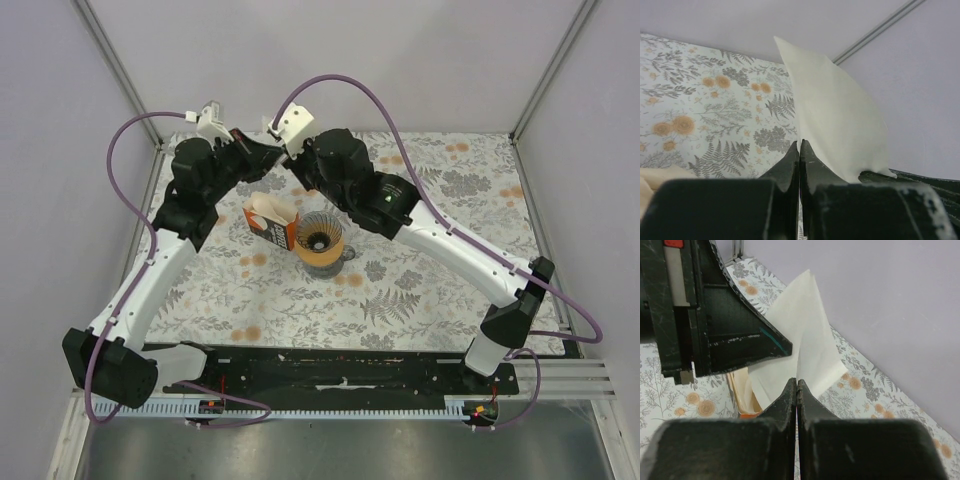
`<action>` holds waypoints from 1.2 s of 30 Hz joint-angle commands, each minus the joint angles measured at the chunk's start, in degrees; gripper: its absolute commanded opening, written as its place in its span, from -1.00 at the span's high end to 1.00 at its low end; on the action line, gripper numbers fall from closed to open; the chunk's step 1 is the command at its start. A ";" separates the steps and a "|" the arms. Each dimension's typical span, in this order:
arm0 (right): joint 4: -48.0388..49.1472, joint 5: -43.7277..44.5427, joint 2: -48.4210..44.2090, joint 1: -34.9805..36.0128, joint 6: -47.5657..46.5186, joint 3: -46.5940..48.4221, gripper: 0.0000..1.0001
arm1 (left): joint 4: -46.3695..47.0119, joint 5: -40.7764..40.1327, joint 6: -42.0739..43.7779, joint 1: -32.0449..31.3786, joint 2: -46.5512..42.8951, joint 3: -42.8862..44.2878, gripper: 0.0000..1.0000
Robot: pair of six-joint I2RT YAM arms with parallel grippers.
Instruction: Place the coffee filter in the dripper
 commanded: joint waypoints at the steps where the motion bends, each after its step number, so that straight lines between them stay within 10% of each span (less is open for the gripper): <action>1: 3.40 2.75 -2.92 -0.66 -0.20 -2.24 1.00 | -2.39 -2.75 4.05 2.15 -1.66 0.22 0.96; 11: 4.46 -12.69 -3.63 -3.47 4.45 -4.80 1.00 | -5.03 -2.48 29.68 -1.78 -3.41 2.68 0.96; 16: 6.83 -19.74 -3.19 -5.85 11.83 -3.74 0.20 | -8.11 -7.93 42.90 -5.58 -4.56 3.56 0.96; 29: 9.03 -23.60 -0.73 -6.82 17.56 0.21 -0.34 | -5.65 -7.49 44.67 -6.11 -6.06 1.63 0.96; 36: 7.55 -17.23 1.29 -6.29 21.33 2.76 -0.19 | -4.86 -7.41 44.67 -6.19 -5.97 1.81 0.96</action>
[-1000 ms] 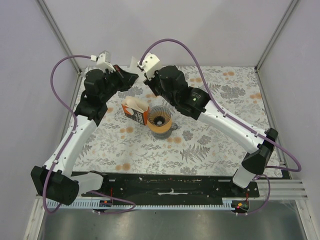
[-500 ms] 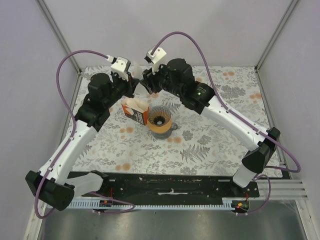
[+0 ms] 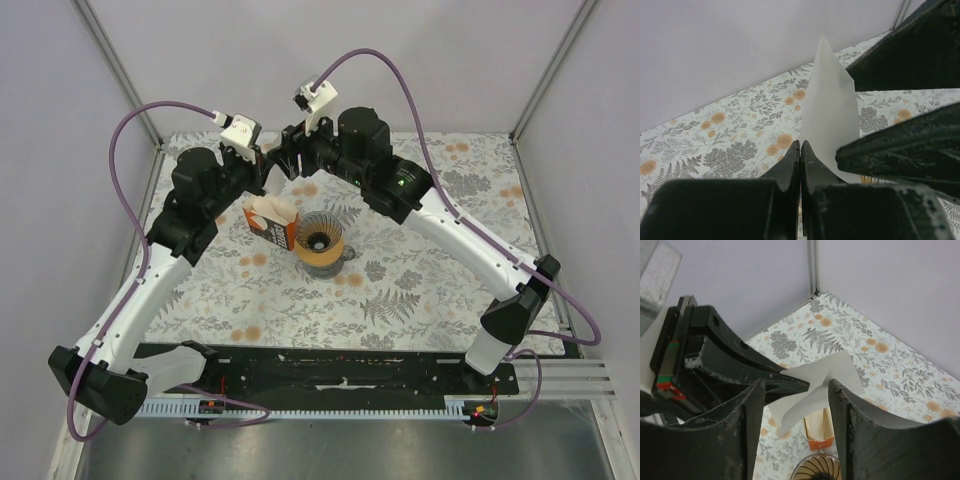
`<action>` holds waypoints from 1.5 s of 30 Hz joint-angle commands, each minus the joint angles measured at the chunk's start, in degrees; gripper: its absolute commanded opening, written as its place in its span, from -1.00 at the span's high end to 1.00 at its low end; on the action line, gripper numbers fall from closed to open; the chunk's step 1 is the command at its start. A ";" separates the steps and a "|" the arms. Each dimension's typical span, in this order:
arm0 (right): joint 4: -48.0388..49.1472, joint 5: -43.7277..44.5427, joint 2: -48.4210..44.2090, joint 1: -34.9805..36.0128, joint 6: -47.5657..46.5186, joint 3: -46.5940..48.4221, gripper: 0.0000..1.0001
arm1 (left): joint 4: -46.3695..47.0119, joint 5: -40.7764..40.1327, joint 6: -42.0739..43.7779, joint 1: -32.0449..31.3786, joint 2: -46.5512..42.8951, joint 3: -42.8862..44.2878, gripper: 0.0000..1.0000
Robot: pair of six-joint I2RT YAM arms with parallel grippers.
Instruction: Place the coffee filter in the dripper
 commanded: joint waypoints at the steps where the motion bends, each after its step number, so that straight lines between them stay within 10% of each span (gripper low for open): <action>1: 0.48 7.34 1.84 0.40 3.68 3.92 -0.17 | 2.86 -1.33 2.44 -0.29 -0.79 0.97 0.96; 12: -0.58 12.10 2.37 0.40 6.22 -0.29 -0.08 | 3.47 -5.73 2.44 -0.38 -0.61 1.33 0.96; 22: -0.05 11.49 2.29 -3.20 9.91 -2.40 0.87 | 3.91 -8.89 3.67 -0.38 -1.49 1.06 0.96; 39: 7.86 -2.13 3.25 -5.31 17.39 -3.99 0.21 | 9.80 -3.18 -1.33 -0.47 -2.46 -1.05 0.96; 45: 4.96 2.25 1.15 -7.77 17.65 -6.00 1.00 | 9.10 -8.70 0.41 -0.47 -3.07 -1.05 0.96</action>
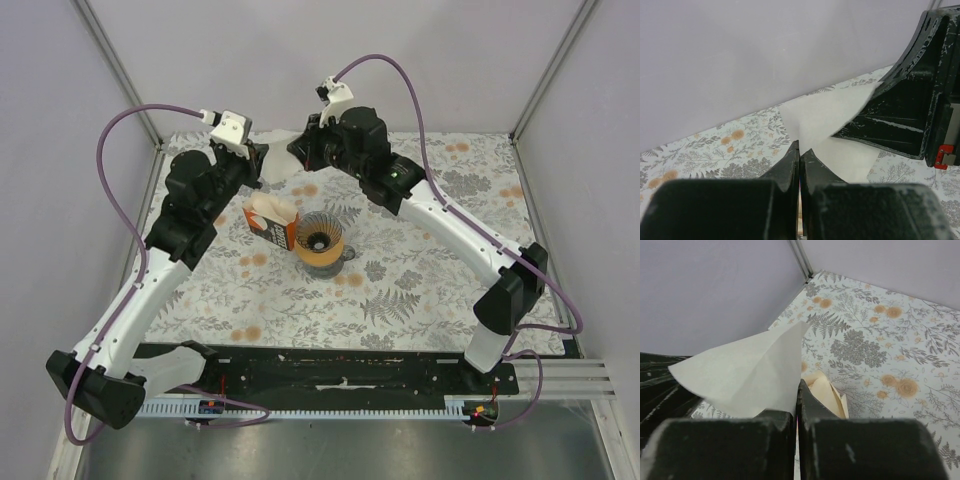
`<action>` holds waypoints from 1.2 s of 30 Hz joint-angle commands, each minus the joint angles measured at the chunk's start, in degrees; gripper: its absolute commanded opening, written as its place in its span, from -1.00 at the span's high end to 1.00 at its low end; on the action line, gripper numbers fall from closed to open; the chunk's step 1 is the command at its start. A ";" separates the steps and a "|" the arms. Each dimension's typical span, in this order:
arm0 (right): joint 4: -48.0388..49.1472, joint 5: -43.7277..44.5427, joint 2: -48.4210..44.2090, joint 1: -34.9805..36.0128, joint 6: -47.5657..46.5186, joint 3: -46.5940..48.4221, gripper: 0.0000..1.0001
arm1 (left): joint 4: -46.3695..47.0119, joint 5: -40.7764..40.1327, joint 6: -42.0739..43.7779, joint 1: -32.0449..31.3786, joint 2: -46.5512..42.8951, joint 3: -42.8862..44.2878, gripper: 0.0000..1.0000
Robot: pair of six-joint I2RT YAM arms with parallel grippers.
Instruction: Place the coffee filter in the dripper
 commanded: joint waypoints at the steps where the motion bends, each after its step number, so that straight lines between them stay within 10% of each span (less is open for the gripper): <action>1: -0.22 2.61 -2.84 -2.90 0.87 -2.38 1.00 | 2.78 -5.43 1.27 -0.10 -1.98 -0.04 0.96; 14: -11.37 3.75 -3.72 -4.31 -5.72 0.42 1.00 | 0.94 -3.26 5.50 -0.10 -1.45 -0.66 0.89; 19: -24.71 -0.72 -1.44 -5.36 -8.71 8.14 1.00 | -1.00 7.19 2.25 -0.18 -2.68 -1.09 -0.22; 24: -38.60 -8.01 1.55 -7.74 -9.41 13.69 1.00 | -0.29 12.56 -3.89 0.08 -4.17 -1.36 -0.64; 36: -58.32 -19.28 10.60 -8.09 -10.82 18.89 1.00 | -9.24 12.84 -16.91 2.10 -1.28 -3.03 -0.54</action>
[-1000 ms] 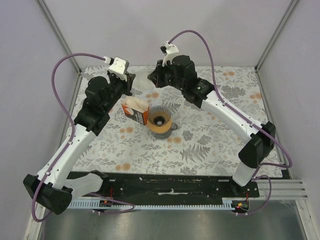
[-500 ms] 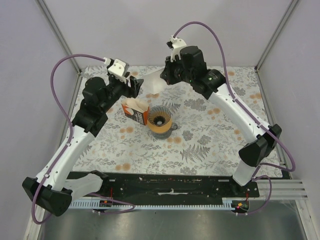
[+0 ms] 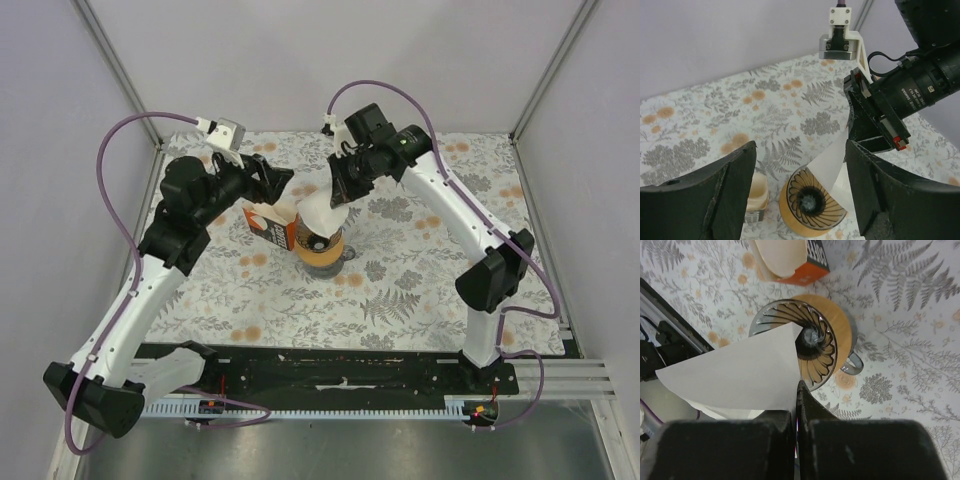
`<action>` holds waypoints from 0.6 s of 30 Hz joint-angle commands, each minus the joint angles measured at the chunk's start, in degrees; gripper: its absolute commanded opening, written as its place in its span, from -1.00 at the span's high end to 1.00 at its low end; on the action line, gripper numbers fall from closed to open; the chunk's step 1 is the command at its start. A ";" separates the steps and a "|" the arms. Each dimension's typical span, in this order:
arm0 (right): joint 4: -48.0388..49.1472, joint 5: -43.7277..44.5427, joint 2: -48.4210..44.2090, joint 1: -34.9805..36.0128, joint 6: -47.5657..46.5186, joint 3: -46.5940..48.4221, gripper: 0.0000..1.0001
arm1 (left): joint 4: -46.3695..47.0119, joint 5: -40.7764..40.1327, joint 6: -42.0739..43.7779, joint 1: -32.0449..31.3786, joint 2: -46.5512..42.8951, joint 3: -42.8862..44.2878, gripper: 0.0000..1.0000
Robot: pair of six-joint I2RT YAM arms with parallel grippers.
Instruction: Place the coffee filter in the dripper
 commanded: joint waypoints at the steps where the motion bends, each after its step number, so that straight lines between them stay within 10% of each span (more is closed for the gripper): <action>1: -7.20 -4.08 3.35 0.04 -1.10 2.34 1.00 | -7.18 0.72 -5.09 -0.06 2.37 -1.13 -0.51; 18: -9.22 0.14 11.17 2.15 -2.24 6.47 0.72 | -6.14 0.55 -5.53 -0.15 2.99 -5.44 -0.36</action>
